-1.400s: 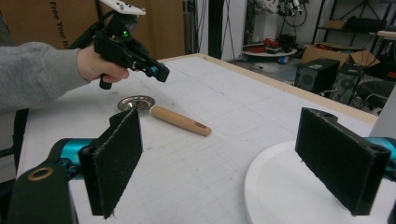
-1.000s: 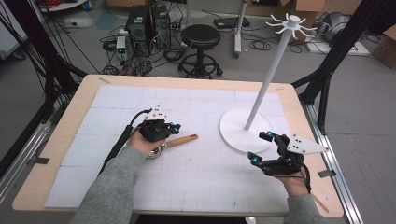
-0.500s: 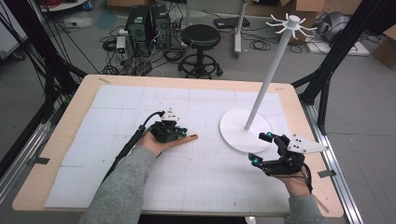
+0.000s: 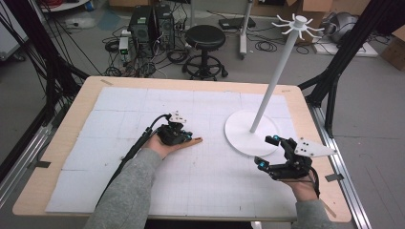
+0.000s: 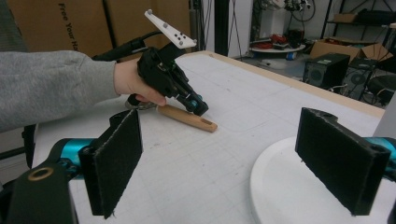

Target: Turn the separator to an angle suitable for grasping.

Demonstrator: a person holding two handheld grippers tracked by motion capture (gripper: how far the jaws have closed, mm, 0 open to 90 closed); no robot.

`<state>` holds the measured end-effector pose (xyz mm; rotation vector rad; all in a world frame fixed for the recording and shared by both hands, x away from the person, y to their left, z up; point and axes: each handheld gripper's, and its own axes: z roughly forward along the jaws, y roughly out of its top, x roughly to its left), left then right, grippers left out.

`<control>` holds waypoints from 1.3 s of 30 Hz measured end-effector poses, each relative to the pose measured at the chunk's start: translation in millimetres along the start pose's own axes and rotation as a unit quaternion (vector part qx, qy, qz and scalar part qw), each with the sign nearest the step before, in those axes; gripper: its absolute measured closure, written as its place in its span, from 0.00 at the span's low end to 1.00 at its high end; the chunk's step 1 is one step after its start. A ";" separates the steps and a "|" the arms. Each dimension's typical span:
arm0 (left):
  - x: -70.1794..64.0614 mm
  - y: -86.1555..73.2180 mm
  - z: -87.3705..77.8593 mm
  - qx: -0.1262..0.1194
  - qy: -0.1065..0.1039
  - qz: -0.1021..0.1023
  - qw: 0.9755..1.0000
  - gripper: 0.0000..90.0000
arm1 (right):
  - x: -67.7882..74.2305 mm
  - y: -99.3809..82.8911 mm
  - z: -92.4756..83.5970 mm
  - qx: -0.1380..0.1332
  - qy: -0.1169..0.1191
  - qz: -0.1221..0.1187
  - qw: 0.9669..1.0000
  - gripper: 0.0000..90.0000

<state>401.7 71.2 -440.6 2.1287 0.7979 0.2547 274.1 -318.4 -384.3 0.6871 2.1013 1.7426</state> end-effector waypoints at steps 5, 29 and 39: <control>0.0 -1.0 0.6 0.006 -0.011 0.000 1.000 1.00 | 0.2 0.0 0.2 -0.001 0.000 0.000 1.000 0.16; 0.9 4.2 -28.1 -0.015 -0.036 0.023 0.999 0.96 | -0.6 -1.2 0.1 0.001 0.000 0.001 1.000 0.16; -9.3 9.2 -53.1 -0.053 -0.068 0.052 0.995 0.76 | 0.6 -1.1 -1.0 0.001 -0.001 0.005 1.000 0.16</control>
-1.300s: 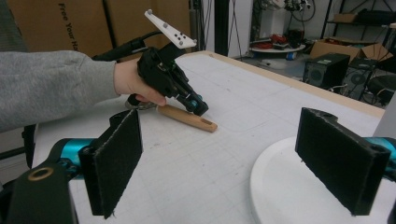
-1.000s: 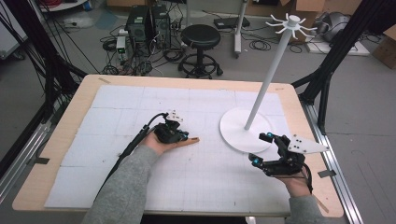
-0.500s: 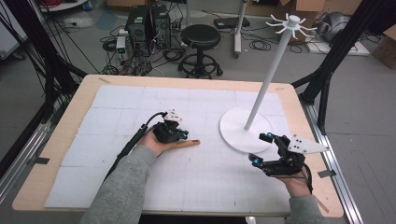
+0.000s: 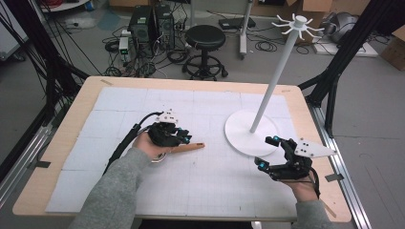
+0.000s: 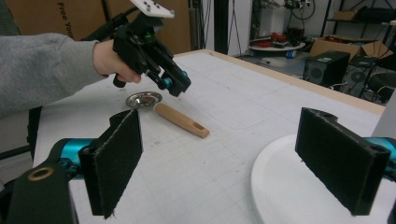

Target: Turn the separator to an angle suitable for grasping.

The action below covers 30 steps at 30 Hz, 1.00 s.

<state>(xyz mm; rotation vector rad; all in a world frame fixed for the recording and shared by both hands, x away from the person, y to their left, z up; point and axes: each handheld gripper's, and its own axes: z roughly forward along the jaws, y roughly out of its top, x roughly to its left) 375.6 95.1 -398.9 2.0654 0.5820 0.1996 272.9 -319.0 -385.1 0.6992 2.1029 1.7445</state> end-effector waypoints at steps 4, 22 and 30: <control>3.4 0.9 -10.9 -0.021 -0.008 0.001 1.000 0.54 | -0.9 -0.2 -0.7 -0.002 0.000 -0.002 1.000 0.16; 2.0 2.6 -34.2 -0.040 -0.057 0.047 0.996 0.22 | -2.1 -0.8 -0.9 -0.003 0.004 0.002 1.000 0.16; 3.0 1.8 -36.2 -0.023 -0.080 0.055 0.995 0.19 | -3.6 -0.9 1.0 -0.002 0.004 0.003 1.000 0.16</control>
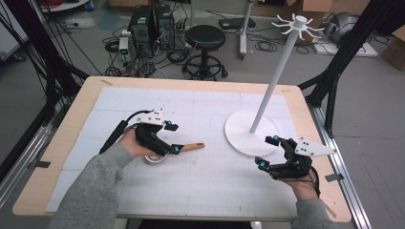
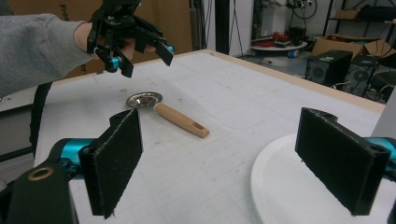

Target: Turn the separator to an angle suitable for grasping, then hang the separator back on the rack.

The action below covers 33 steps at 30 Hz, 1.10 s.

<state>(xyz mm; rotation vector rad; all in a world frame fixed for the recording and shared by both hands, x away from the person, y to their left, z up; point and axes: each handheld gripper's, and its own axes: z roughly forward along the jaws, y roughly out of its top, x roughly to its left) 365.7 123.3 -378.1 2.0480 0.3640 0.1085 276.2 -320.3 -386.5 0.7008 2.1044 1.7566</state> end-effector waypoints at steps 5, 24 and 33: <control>0.5 6.0 -1.3 0.050 0.009 0.028 0.998 0.20 | -0.9 1.3 0.8 -0.004 0.001 -0.003 1.000 0.16; 9.4 5.6 8.0 0.125 -0.004 0.047 0.991 0.21 | 0.7 2.1 2.3 -0.001 0.008 -0.002 1.000 0.16; 16.4 -0.1 12.4 0.134 -0.017 0.045 0.990 0.25 | -1.0 1.6 3.4 0.000 0.010 -0.003 1.000 0.16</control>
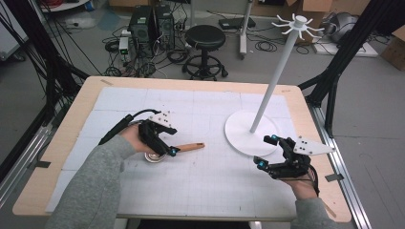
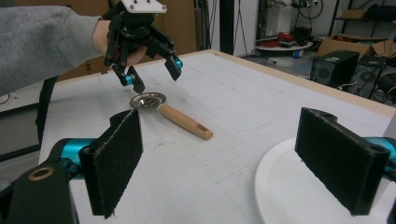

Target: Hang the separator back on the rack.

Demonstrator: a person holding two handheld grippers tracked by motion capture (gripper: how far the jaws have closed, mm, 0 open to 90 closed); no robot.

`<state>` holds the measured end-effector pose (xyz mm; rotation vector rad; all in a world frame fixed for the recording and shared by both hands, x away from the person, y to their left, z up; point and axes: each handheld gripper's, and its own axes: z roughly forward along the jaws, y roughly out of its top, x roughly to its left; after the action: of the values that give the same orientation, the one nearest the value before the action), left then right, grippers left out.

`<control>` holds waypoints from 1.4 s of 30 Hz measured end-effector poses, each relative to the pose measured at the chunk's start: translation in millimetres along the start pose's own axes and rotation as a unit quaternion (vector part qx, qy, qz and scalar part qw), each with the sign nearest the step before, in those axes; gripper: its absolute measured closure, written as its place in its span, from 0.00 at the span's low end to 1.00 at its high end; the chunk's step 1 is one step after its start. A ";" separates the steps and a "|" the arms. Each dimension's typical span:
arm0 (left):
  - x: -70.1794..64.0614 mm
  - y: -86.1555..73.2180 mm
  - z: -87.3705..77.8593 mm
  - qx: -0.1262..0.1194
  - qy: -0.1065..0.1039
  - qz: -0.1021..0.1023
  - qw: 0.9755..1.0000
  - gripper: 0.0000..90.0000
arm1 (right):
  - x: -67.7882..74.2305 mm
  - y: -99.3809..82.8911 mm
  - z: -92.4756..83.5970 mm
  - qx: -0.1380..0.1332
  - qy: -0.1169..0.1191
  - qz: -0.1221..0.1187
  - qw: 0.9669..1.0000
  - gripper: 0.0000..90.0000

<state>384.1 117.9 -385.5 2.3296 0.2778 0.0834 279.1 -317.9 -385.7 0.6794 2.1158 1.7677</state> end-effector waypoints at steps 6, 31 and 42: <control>4.0 -4.4 5.3 0.017 -0.003 -0.001 1.000 0.28 | 1.3 0.5 -0.4 -0.001 0.001 -0.001 1.000 0.16; 18.1 -18.0 14.5 0.072 -0.021 -0.010 0.997 0.52 | 0.2 0.3 -0.4 -0.001 0.004 0.003 1.000 0.16; 20.5 -21.1 24.2 0.091 -0.026 -0.016 0.995 0.54 | 0.3 0.4 -0.5 -0.001 0.006 0.004 1.000 0.16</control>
<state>403.8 119.8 -418.1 2.5037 0.3085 -0.0202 278.7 -318.1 -385.2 0.6791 2.1213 1.7820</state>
